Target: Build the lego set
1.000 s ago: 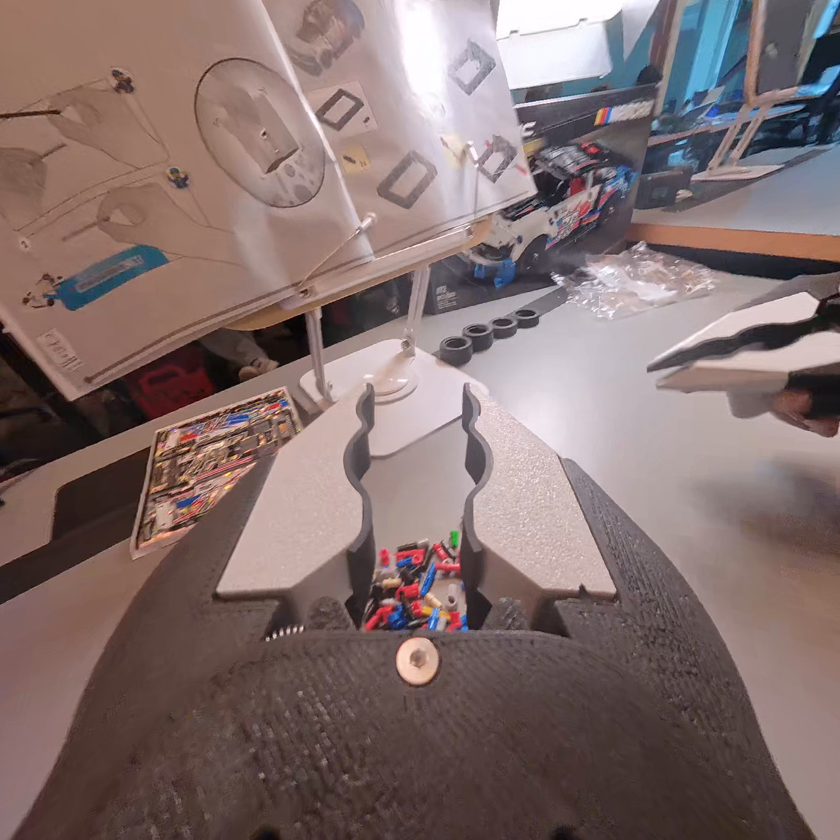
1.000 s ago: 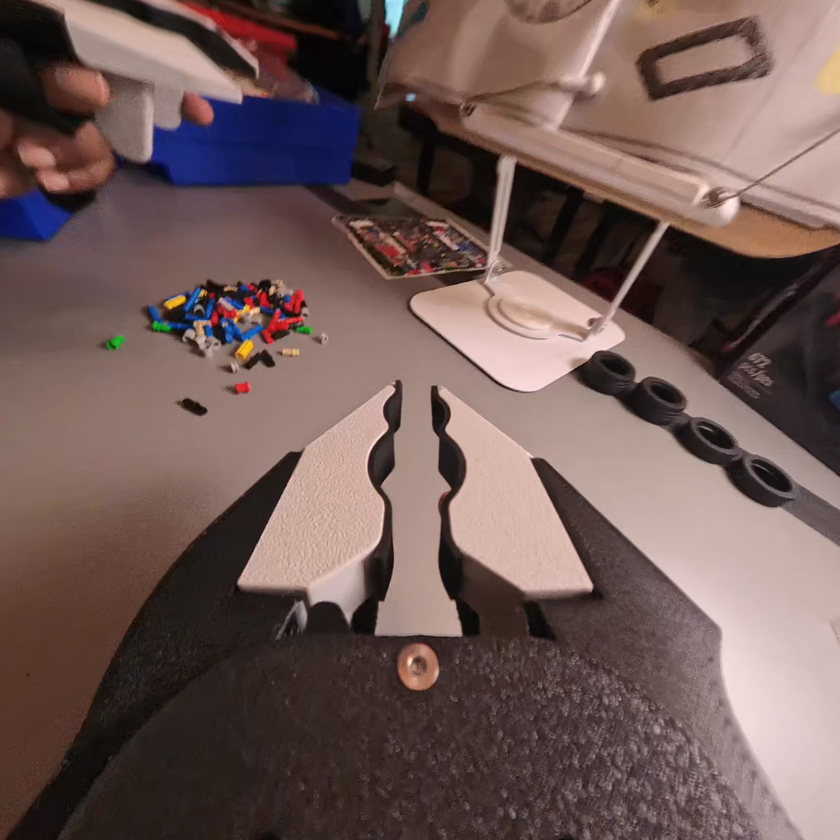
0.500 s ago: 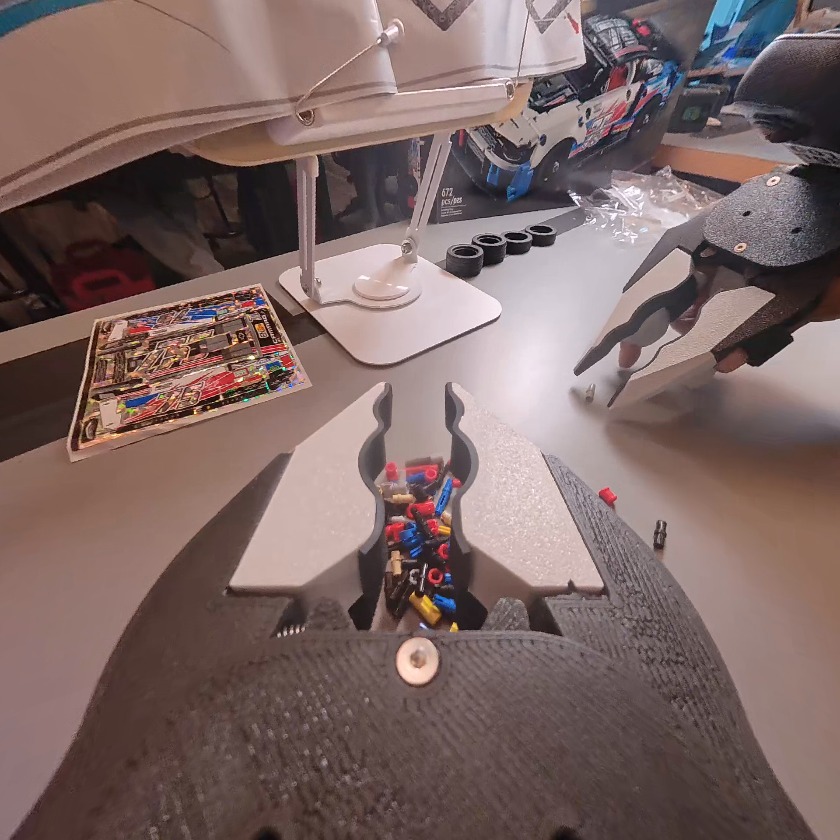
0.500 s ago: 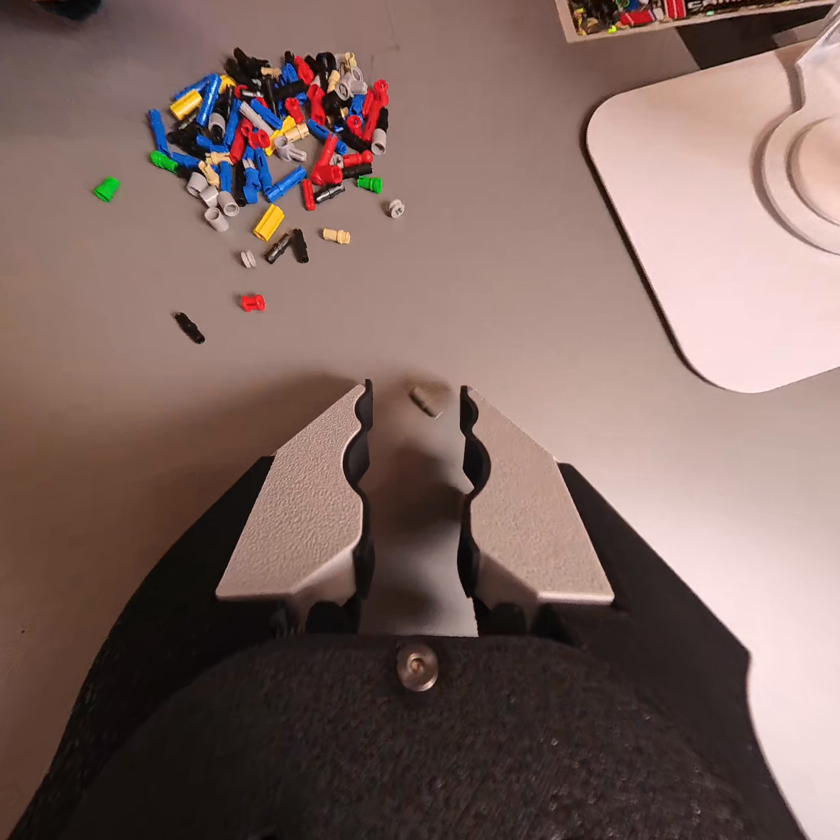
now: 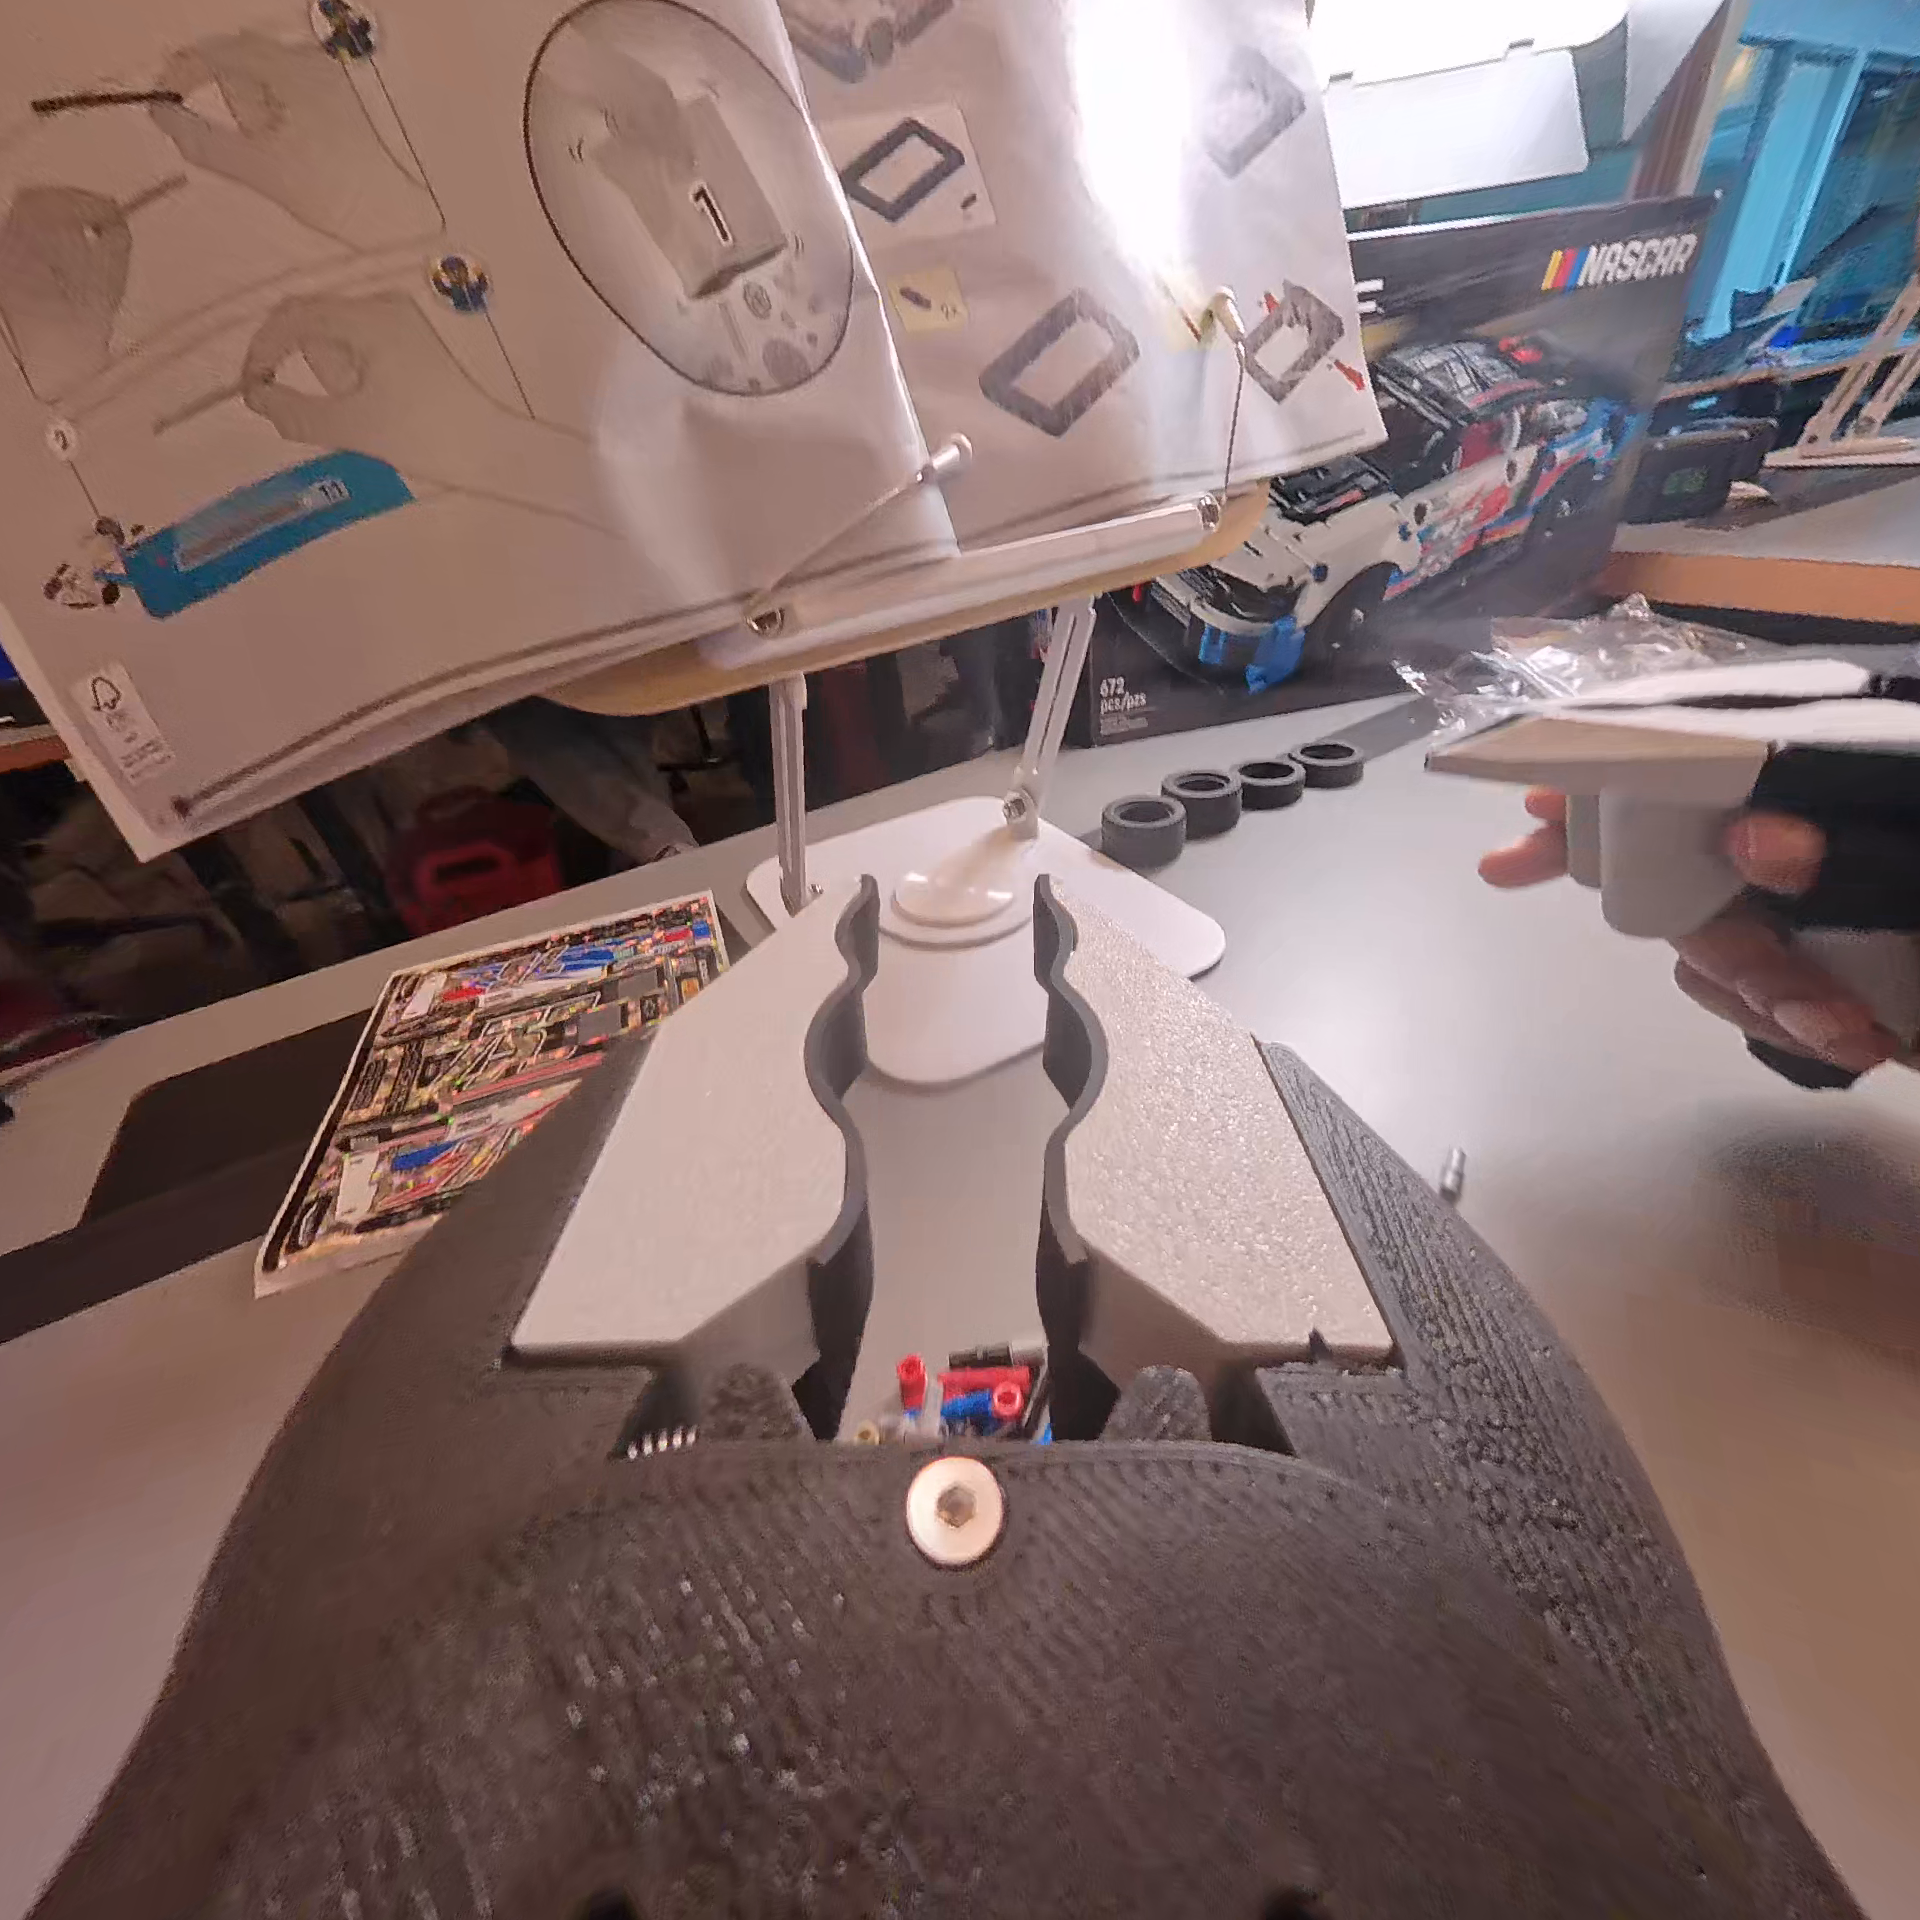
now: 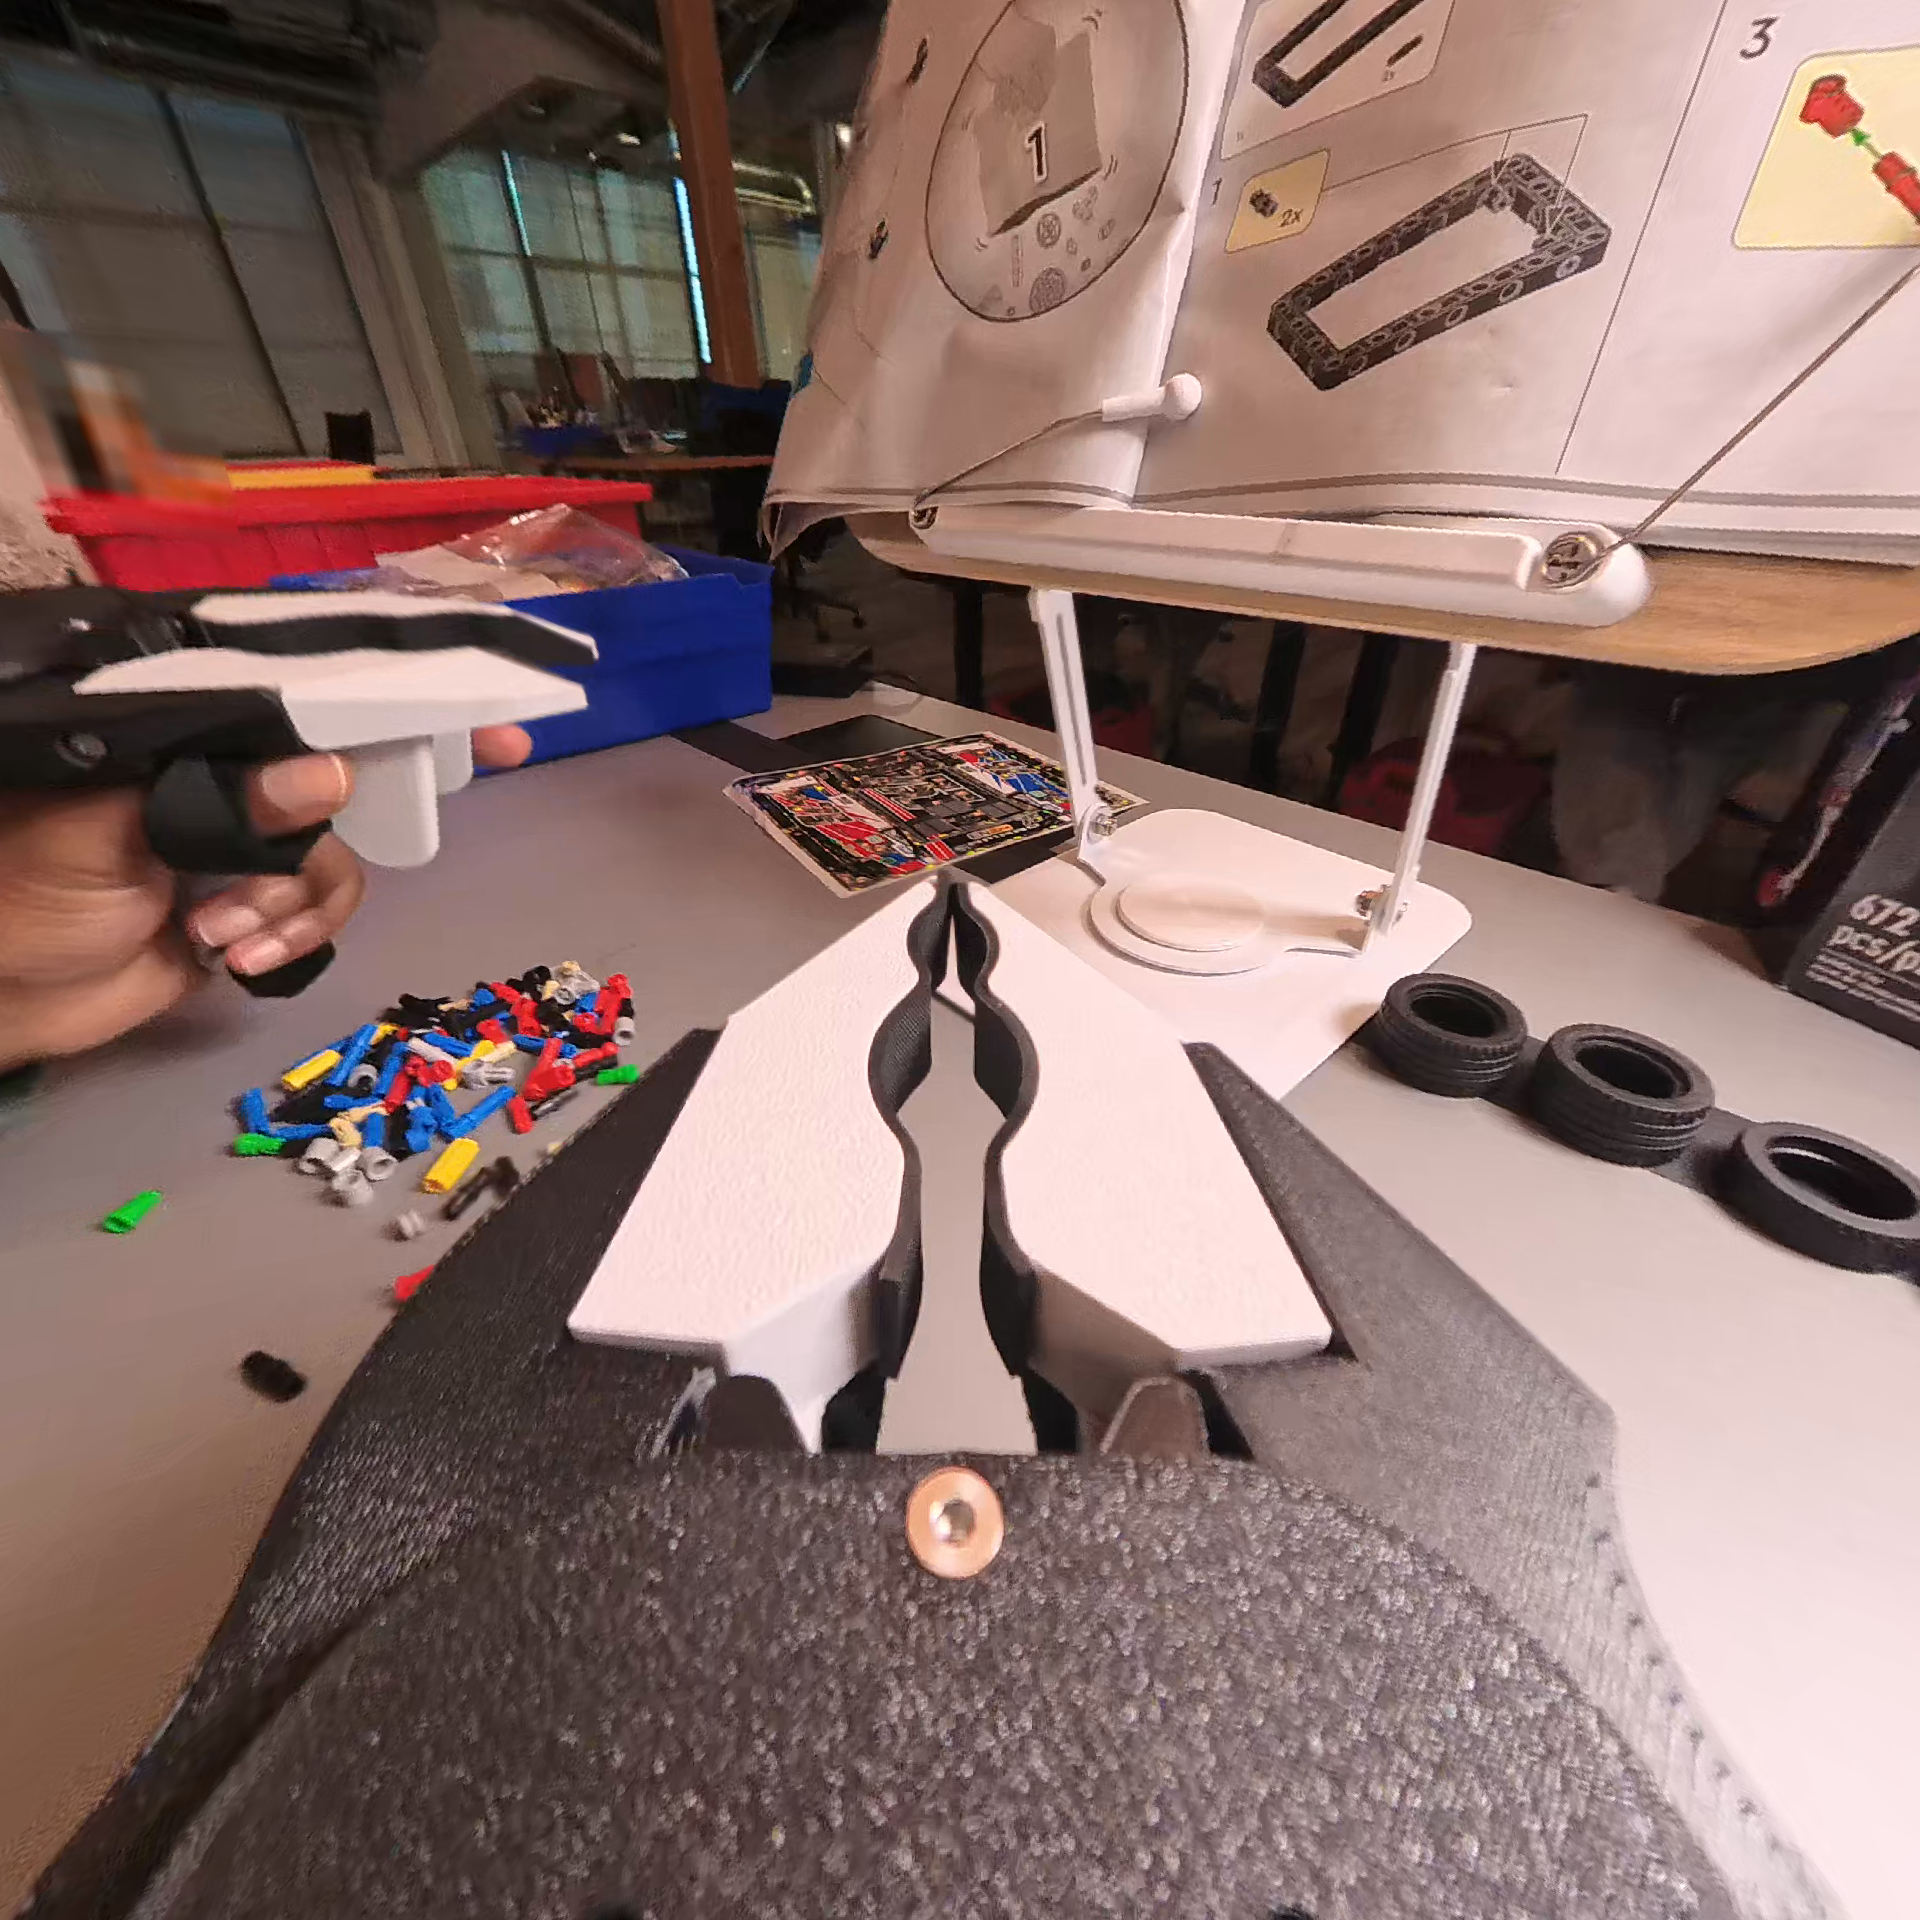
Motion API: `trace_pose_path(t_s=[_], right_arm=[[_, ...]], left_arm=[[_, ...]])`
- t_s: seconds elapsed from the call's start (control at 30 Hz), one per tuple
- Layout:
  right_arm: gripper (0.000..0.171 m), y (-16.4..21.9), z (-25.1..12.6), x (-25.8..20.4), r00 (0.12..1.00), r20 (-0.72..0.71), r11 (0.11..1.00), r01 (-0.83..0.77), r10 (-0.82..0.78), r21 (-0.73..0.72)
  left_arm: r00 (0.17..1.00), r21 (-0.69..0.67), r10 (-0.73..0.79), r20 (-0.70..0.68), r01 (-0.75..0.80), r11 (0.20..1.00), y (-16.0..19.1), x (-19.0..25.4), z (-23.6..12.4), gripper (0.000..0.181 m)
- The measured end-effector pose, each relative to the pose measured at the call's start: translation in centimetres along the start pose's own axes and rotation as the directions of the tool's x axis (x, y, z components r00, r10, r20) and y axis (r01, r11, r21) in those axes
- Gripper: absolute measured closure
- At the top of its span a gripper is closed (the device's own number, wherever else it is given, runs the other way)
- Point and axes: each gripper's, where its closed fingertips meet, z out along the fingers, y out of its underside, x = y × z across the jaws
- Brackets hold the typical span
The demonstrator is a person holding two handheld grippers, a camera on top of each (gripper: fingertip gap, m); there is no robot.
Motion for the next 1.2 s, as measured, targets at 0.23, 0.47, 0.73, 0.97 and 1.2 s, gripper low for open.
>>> trace_pose_path(t_s=[0.23, 0.47, 0.73, 0.97, 1.2], right_arm=[[0.168, -0.7, 0.1, 1.2, 0.995, -0.088, 0.998, 0.051, -0.047, 0.045], [0.168, 0.5, -1.0, 2.6, 0.994, -0.091, 0.998, 0.059, -0.059, 0.006], [0.168, 0.6, -1.4, 2.9, 0.997, -0.075, 1.0, 0.024, -0.024, -0.001], [0.169, 0.7, -1.1, 2.0, 0.998, -0.051, 0.999, 0.047, -0.048, -0.018], [0.167, 0.0, -1.7, 2.6, 0.995, -0.083, 0.998, 0.061, -0.061, 0.002]], left_arm=[[0.998, 0.072, 0.015, 0.059, -0.02, 0.997, -3.1, -1.4, 3.7, 0.157], [0.977, 0.046, 0.21, 0.04, -0.212, 0.976, -8.8, -1.1, 12.6, 0.181], [0.96, -0.156, 0.237, 0.148, -0.214, 0.964, -7.9, -4.9, 15.5, 0.181], [0.957, -0.192, 0.208, 0.202, -0.17, 0.967, -6.3, -6.7, 14.4, 0.181], [0.982, -0.071, 0.099, 0.16, -0.089, 0.994, -9.1, -4.5, 10.6, 0.181]])
